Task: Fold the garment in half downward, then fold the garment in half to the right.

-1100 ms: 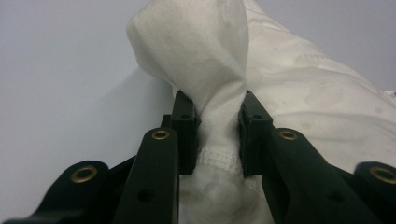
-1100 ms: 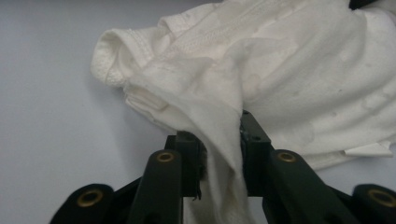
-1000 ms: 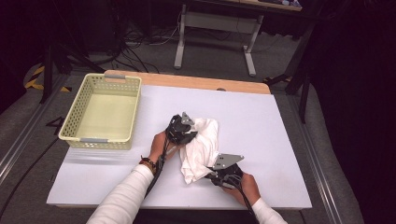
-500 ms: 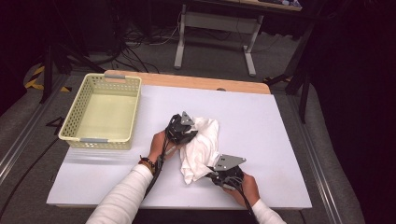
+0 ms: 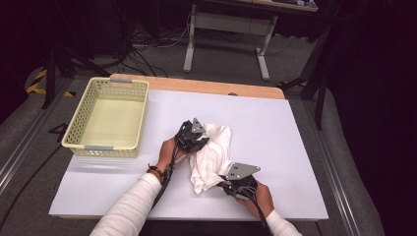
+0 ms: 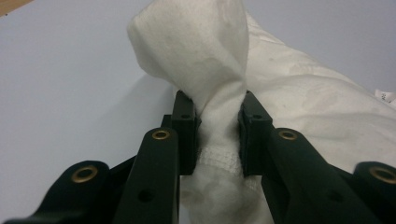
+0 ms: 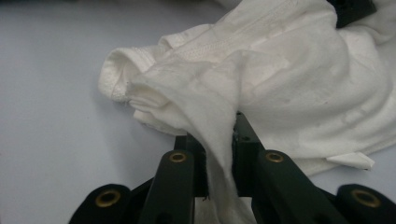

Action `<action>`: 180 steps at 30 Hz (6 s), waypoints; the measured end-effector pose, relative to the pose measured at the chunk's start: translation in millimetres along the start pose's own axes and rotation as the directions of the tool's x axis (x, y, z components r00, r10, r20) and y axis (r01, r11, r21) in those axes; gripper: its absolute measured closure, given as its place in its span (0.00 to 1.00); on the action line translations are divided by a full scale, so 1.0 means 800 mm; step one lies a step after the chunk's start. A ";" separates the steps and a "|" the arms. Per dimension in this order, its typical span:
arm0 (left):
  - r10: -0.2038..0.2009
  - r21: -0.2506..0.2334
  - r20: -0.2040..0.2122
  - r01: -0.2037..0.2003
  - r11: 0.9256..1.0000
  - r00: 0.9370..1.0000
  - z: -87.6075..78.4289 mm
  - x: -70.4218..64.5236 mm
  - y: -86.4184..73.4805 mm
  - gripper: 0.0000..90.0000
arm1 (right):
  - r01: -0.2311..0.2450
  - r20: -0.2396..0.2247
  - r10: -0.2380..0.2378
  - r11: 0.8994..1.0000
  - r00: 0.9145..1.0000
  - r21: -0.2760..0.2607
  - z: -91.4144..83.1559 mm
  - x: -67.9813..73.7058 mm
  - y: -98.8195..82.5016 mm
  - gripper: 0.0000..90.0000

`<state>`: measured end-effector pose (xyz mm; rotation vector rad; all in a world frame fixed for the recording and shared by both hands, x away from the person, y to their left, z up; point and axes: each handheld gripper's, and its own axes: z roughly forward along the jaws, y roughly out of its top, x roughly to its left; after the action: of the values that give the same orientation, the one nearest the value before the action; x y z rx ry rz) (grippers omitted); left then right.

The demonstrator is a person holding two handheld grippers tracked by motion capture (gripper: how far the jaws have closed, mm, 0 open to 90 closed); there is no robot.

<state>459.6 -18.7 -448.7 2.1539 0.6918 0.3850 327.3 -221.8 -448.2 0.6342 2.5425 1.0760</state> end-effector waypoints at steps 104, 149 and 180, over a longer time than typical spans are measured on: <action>0.087 -0.093 -0.210 -0.109 0.990 0.974 -0.125 0.044 0.033 0.82 | 0.145 0.051 -0.138 0.970 0.989 -0.193 0.012 0.012 0.113 0.91; -0.090 -0.104 -0.360 0.055 0.993 0.929 -0.235 0.168 -0.022 0.81 | 0.187 0.016 -0.191 0.940 0.982 -0.284 0.116 0.038 0.229 0.91; -0.192 0.005 -0.405 0.212 0.977 0.894 -0.221 0.253 -0.080 0.79 | 0.131 -0.011 -0.136 0.971 0.991 -0.199 0.230 0.065 0.290 0.89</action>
<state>513.6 244.3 -382.8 2.0388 1.1583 0.7176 427.4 58.4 -407.1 0.3941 2.4175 1.2748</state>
